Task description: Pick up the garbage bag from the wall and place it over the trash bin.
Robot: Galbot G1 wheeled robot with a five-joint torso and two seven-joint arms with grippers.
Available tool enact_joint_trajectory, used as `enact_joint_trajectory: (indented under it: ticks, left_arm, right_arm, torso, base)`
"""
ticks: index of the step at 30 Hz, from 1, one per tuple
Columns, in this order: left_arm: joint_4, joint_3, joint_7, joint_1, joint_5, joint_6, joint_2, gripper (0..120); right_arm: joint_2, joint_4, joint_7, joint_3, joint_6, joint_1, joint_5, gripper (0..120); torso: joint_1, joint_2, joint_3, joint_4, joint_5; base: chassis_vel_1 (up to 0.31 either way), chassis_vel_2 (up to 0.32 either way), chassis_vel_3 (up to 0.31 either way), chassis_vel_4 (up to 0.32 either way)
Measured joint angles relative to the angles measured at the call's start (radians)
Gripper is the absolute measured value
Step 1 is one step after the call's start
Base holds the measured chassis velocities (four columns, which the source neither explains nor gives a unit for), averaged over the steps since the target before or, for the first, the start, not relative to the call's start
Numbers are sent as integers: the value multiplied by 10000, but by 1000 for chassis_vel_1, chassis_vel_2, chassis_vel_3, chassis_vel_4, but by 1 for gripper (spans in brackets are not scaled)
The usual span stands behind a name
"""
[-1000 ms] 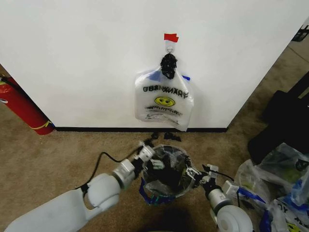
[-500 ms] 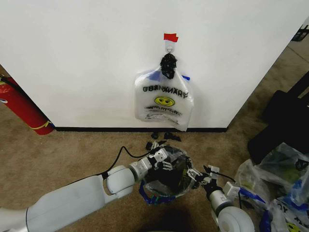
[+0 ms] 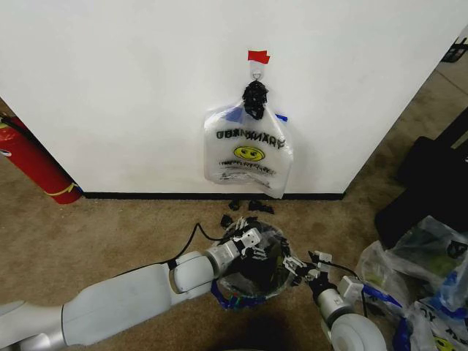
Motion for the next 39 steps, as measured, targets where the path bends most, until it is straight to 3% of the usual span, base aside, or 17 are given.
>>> enact_joint_trajectory:
  ticks: [24, 39]
  left_arm:
    - [386, 341, -100, -417, -151, 6, -712, 100]
    - [565, 511, -246, -755, -392, 120, -913, 100]
  right_arm:
    - [-122, -96, -198, -148, 14, -34, -596, 100]
    - [-385, -262, -1187, -228, 1224, -175, -2948, 100]
  torso:
    - [0, 0, 0, 0, 0]
    - [0, 0, 0, -1, -3]
  base:
    - [0, 0, 0, 0]
    - [0, 0, 0, 0]
